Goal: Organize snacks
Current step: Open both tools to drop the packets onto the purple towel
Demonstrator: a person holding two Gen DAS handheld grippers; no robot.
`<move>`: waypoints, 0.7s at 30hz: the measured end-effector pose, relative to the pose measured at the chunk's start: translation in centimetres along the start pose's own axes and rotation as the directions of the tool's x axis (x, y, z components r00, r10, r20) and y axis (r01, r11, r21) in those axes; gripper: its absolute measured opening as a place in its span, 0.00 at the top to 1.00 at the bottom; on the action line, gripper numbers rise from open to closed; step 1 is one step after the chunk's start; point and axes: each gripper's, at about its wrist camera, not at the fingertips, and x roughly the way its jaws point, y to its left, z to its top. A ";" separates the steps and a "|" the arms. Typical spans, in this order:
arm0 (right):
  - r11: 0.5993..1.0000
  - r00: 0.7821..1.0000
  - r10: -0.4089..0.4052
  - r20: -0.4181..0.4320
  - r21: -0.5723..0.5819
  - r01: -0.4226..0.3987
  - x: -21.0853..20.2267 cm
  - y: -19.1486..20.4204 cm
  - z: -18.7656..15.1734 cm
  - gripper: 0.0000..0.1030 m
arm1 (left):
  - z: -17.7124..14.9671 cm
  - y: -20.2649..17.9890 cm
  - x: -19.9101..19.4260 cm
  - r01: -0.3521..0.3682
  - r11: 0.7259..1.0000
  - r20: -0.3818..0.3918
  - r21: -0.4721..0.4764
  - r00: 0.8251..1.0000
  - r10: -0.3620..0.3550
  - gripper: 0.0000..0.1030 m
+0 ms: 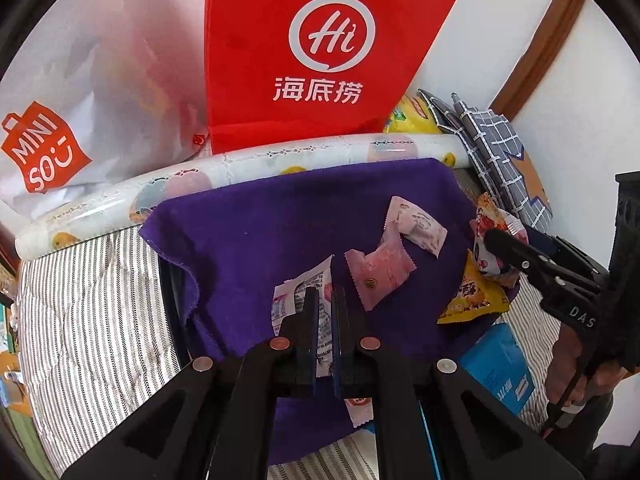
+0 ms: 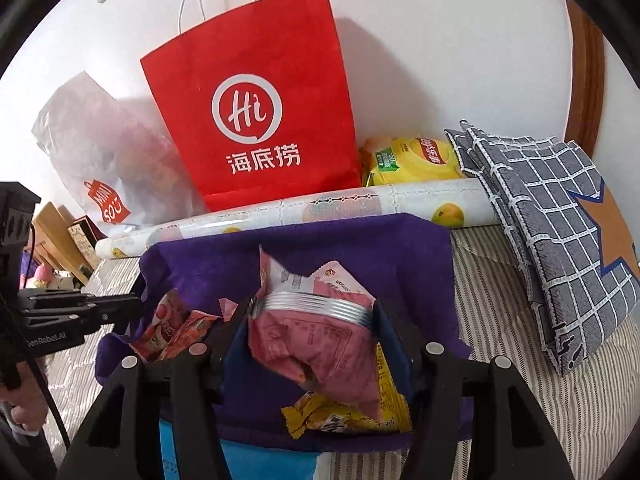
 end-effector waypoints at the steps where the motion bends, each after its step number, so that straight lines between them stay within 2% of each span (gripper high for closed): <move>1: 1.000 1.000 -0.001 0.004 0.003 0.001 -0.3 0.0 0.1 0.41 | 0.0 -0.1 0.0 0.001 1.000 0.000 0.000 1.000 -0.001 0.95; 6: 1.000 0.999 -0.005 0.038 -0.001 0.005 -2.1 0.3 0.2 0.32 | 0.1 -0.6 -0.8 0.007 1.000 0.012 0.013 1.000 -0.007 0.92; 8: 1.000 0.999 -0.019 0.046 -0.009 0.020 -2.9 0.5 0.2 0.30 | 0.1 -0.8 -1.3 0.013 1.000 0.022 0.019 1.000 -0.013 0.75; 11: 0.999 0.997 -0.039 0.059 -0.014 0.040 -4.1 0.9 0.1 0.27 | 0.2 -1.4 -2.5 0.008 0.999 0.055 0.039 0.998 -0.010 0.62; 14: 0.999 0.997 -0.046 0.070 -0.007 0.046 -5.5 1.4 -0.2 0.24 | 0.3 -2.0 -3.8 0.017 0.998 0.074 0.055 0.997 -0.021 0.53; 21: 0.998 0.995 -0.065 0.074 0.019 0.064 -8.6 1.8 -1.7 0.16 | 0.3 -3.0 -6.0 0.023 0.997 0.102 0.076 0.994 -0.031 0.42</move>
